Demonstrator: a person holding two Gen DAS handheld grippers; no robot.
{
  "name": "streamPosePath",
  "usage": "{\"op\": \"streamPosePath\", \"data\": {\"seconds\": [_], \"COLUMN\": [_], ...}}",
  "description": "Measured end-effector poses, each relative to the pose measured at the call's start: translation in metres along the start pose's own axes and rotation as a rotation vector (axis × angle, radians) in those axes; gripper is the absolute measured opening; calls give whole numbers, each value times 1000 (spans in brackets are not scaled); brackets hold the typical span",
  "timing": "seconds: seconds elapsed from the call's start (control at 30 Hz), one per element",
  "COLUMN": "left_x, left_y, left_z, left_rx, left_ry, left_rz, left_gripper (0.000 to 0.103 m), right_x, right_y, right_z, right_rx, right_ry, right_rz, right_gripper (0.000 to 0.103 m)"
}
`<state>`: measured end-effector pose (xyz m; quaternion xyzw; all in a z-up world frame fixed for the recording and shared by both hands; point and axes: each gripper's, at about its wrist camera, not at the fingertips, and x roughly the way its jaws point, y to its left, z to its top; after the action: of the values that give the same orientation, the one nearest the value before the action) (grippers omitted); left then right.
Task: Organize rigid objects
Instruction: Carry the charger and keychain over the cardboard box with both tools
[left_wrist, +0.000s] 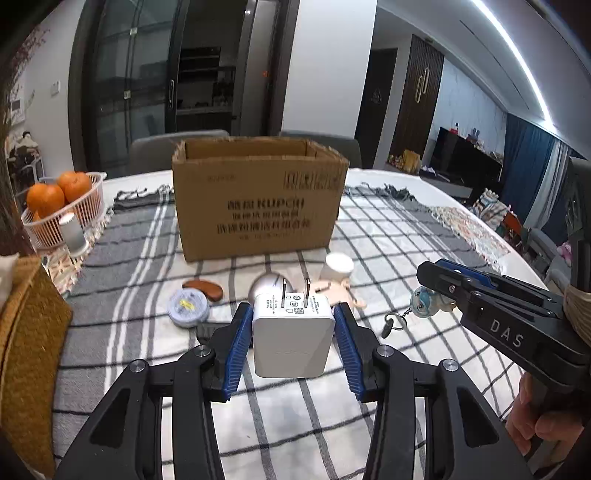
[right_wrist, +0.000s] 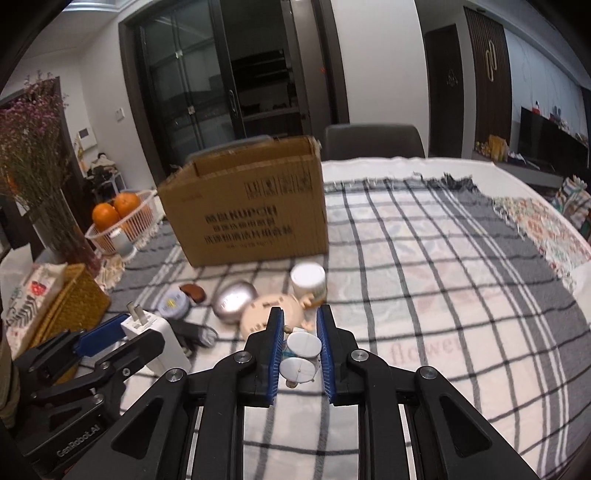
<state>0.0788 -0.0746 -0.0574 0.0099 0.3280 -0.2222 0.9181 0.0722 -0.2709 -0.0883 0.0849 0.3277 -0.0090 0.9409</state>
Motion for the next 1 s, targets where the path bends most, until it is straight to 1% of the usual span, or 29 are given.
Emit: {"op": "streamPosePath", "data": {"seconds": [0.23, 0.53, 0.7, 0.83, 1.0], "left_x": [-14, -18, -19, -22, -15], "left_y": [6, 18, 24, 28, 36], "left_z": [21, 49, 68, 83, 105], "left_rx": [-4, 1, 17, 47, 58], "left_ry": [-45, -89, -111, -148, -161], "left_rz": [-8, 1, 18, 44, 46], "left_gripper": [45, 45, 45, 45, 44], "right_x": [-14, -25, -23, -18, -9], "right_y": [12, 30, 36, 39, 43], "right_z": [19, 46, 64, 79, 98], "right_rx": [-12, -33, -39, -32, -22], "right_ry": [-51, -119, -146, -153, -157], "right_rz": [27, 54, 70, 97, 121], "right_gripper": [20, 20, 20, 20, 20]}}
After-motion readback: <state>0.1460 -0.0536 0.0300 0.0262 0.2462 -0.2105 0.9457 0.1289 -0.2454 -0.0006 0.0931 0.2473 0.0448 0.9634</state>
